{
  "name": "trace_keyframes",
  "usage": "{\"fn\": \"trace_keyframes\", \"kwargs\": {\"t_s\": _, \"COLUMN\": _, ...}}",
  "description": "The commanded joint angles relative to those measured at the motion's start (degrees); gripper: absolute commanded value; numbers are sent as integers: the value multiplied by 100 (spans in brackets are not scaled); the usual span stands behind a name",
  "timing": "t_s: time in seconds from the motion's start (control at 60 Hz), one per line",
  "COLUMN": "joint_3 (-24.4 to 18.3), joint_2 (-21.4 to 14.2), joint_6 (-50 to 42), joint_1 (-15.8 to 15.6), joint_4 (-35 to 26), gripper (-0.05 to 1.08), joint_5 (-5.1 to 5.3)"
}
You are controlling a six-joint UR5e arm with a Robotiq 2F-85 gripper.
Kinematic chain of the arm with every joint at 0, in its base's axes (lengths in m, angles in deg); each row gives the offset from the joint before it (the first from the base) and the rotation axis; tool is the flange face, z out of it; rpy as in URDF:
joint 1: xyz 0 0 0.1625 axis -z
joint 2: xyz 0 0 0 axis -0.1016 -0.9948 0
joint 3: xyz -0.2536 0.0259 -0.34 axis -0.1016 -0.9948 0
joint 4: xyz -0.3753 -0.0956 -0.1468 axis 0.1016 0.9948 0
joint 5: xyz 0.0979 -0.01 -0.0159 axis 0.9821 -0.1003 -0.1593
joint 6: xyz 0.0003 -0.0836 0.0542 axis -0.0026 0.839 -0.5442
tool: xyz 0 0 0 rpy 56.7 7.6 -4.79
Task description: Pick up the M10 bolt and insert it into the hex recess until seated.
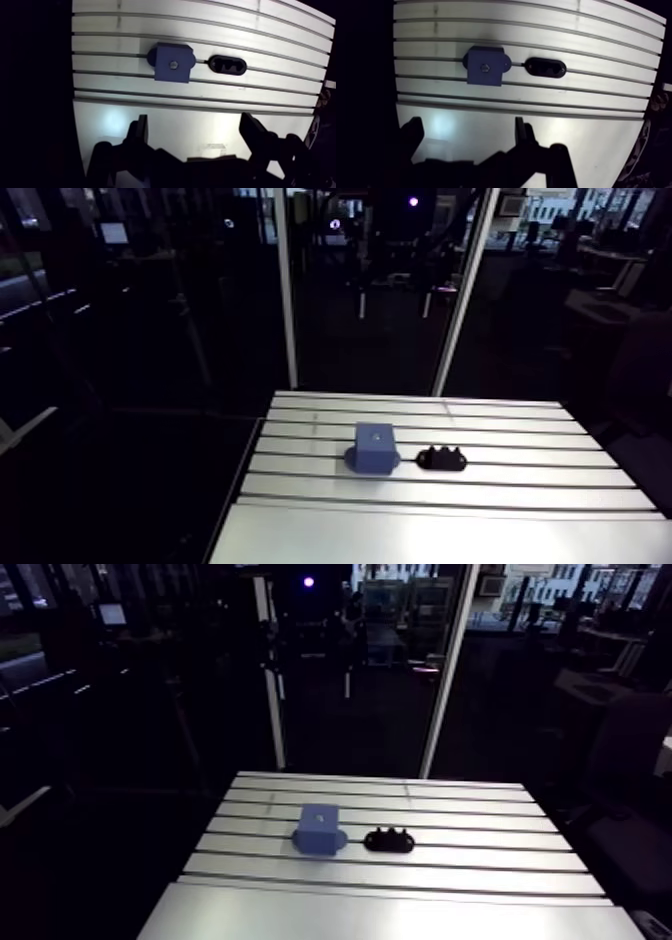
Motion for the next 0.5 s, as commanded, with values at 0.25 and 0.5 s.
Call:
{"fn": "trace_keyframes", "kwargs": {"t_s": 0.25, "joint_3": -145, "joint_2": -160, "joint_6": -4, "joint_1": 92, "joint_4": -165, "gripper": 1, "joint_5": 19}}
{"fn": "trace_keyframes", "kwargs": {"t_s": 0.5, "joint_3": -120, "joint_2": -267, "joint_6": 91, "joint_1": 401, "joint_4": -253, "gripper": 1, "joint_5": -23}}
